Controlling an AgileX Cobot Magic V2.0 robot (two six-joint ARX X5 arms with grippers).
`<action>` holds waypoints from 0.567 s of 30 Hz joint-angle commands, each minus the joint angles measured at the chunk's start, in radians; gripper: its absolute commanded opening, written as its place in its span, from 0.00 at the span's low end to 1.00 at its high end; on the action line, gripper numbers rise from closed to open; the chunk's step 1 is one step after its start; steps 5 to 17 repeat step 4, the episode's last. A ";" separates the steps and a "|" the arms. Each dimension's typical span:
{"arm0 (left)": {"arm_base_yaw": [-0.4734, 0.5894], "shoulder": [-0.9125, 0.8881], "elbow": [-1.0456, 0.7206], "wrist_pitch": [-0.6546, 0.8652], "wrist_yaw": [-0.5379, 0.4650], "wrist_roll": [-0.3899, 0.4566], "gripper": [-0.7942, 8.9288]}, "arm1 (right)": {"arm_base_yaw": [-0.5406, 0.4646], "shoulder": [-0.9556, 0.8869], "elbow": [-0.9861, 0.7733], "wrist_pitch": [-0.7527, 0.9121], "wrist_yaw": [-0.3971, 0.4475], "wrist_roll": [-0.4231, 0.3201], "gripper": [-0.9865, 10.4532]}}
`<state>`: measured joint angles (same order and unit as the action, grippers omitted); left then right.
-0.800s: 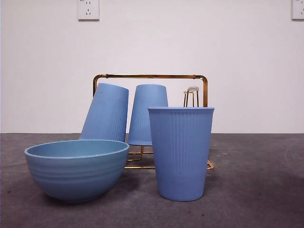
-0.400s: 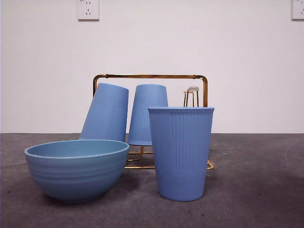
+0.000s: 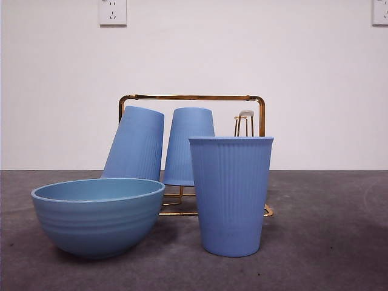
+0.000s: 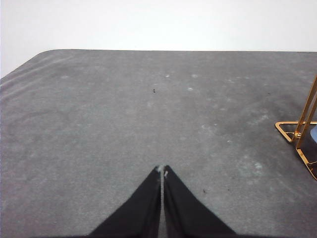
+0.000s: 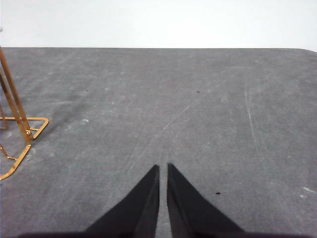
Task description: Right arm lift cup from the cupboard, then place it on the right of the bowl
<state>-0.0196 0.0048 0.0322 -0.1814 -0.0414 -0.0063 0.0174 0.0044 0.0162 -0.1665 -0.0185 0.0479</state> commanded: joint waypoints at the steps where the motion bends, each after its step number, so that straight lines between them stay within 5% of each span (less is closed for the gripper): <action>1: 0.002 -0.002 -0.020 -0.005 0.003 0.014 0.09 | -0.003 -0.001 -0.005 0.012 0.000 -0.010 0.11; 17: 0.002 -0.002 -0.020 -0.005 0.003 0.013 0.09 | -0.003 -0.001 -0.005 0.012 0.000 -0.011 0.11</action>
